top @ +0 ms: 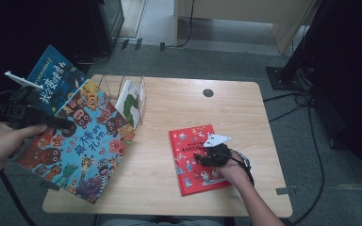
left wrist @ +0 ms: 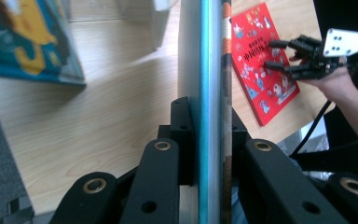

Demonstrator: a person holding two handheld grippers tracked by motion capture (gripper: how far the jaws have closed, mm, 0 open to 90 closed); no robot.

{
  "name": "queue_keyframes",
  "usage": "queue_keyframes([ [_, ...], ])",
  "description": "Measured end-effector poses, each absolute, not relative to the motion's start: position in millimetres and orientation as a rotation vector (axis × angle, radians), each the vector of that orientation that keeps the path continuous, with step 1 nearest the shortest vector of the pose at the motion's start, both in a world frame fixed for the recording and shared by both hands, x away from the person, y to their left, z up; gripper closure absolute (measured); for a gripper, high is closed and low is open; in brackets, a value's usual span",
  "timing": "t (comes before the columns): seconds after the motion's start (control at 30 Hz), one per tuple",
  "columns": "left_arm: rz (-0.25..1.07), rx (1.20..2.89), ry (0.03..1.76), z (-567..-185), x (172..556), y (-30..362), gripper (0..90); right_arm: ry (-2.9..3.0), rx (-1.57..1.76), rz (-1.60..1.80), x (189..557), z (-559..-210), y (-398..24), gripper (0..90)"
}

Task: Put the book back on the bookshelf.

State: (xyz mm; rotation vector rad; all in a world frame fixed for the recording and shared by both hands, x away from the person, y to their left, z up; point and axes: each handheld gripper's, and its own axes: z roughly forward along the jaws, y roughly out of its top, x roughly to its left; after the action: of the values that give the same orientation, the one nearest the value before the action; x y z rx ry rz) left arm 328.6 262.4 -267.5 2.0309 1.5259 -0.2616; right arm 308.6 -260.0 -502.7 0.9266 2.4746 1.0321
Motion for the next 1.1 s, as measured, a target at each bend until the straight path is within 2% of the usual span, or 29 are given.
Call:
queue_keyframes([
  [0.47, -0.255, 1.965, 1.548, -247, 315, 296, 81.8, 2.481, 0.945, 1.031, 310, -503, -260, 43.4],
  [0.7, -0.201, 1.992, 1.598, -236, 306, 312, 81.7, 2.481, 0.937, 1.030, 310, -503, -259, 43.6],
  [1.1, -0.154, 1.906, 1.654, -232, 307, 336, 81.7, 2.485, 0.941, 1.031, 310, -503, -258, 43.8],
])
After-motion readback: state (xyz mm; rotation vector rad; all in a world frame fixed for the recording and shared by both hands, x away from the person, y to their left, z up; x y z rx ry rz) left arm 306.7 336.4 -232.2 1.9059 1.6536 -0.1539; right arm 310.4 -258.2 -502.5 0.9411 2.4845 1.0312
